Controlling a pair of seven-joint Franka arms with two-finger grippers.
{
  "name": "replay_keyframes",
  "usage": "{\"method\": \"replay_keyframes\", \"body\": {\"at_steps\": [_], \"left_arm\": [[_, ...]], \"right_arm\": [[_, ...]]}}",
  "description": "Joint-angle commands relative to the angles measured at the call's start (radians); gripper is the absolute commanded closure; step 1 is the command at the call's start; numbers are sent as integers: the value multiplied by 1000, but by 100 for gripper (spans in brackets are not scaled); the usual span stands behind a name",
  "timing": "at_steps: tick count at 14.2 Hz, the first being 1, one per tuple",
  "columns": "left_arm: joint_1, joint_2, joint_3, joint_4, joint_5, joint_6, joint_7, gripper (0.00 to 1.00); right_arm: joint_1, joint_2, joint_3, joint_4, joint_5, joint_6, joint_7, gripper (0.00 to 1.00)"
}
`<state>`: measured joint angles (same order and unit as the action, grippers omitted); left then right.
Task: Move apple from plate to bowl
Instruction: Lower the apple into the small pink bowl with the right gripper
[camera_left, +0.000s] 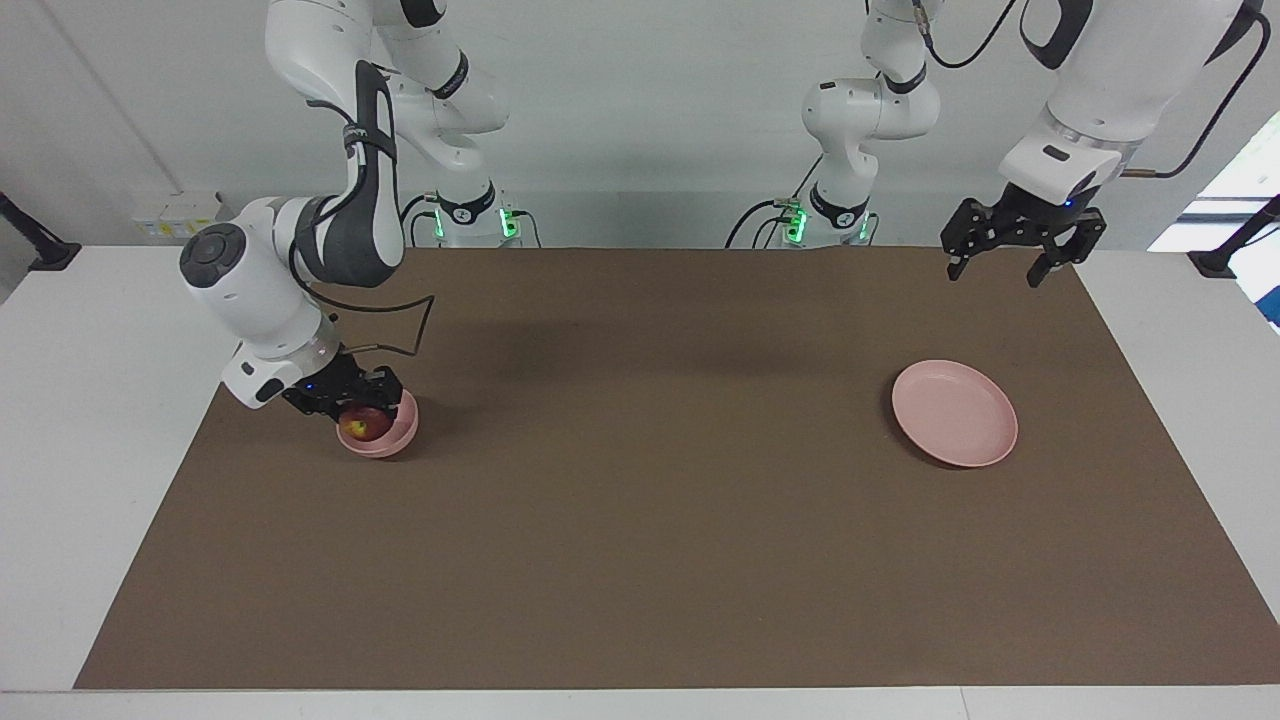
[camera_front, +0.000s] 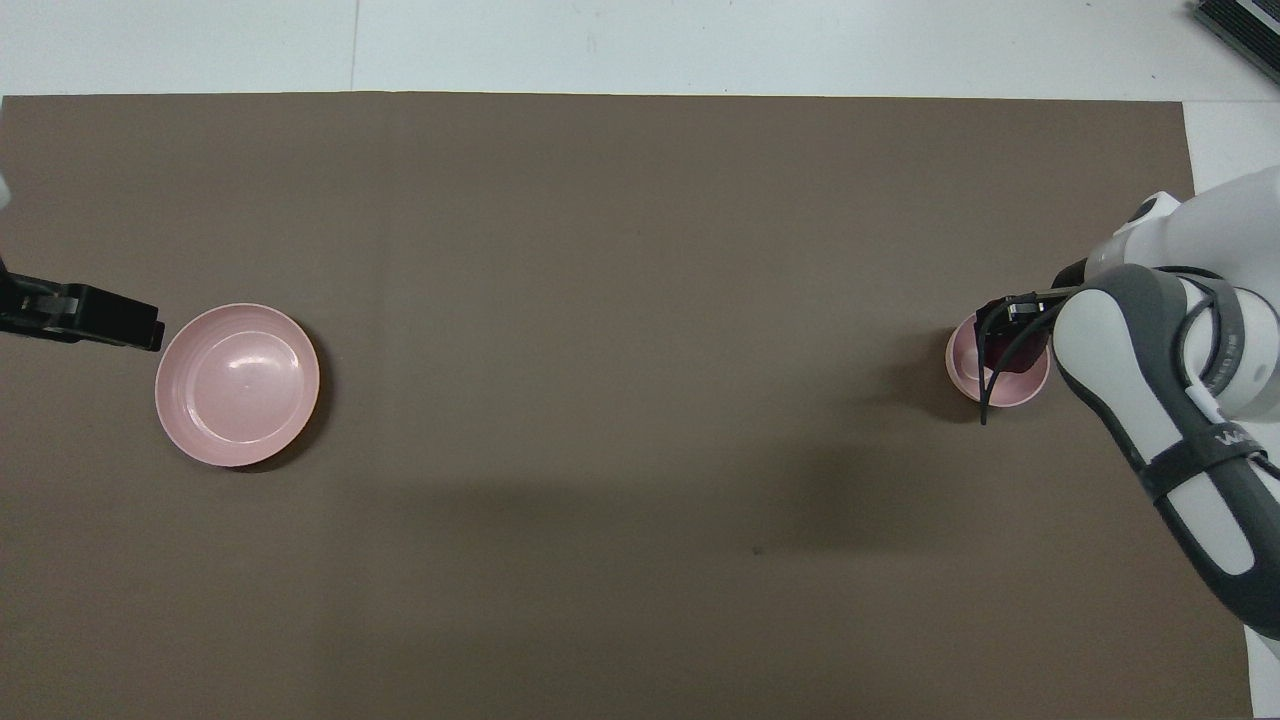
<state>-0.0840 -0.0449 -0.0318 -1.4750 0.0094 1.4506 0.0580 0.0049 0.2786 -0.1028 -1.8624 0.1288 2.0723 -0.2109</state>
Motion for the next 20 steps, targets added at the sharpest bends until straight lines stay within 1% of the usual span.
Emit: {"method": "replay_keyframes", "body": {"at_steps": [1, 3, 10, 14, 18, 20], "left_arm": [[3, -18, 7, -28, 4, -12, -17, 0], [19, -38, 7, -60, 1, -4, -17, 0], [49, -41, 12, -67, -6, -3, -14, 0], [49, -43, 12, -67, -11, -36, -12, 0], [58, -58, 13, -93, -37, -39, -14, 0], [73, -61, 15, -97, -74, -36, -15, 0]], "right_arm": [[-14, -3, 11, -15, -20, 28, -18, 100], [-22, 14, 11, -15, -20, 41, -30, 100], [-22, 33, 11, -17, -18, 46, -10, 100], [-11, 33, 12, -12, -18, 32, 25, 100], [-5, 33, 12, -14, -18, 32, 39, 100], [-5, 31, 11, -17, -18, 35, 41, 100]]}}
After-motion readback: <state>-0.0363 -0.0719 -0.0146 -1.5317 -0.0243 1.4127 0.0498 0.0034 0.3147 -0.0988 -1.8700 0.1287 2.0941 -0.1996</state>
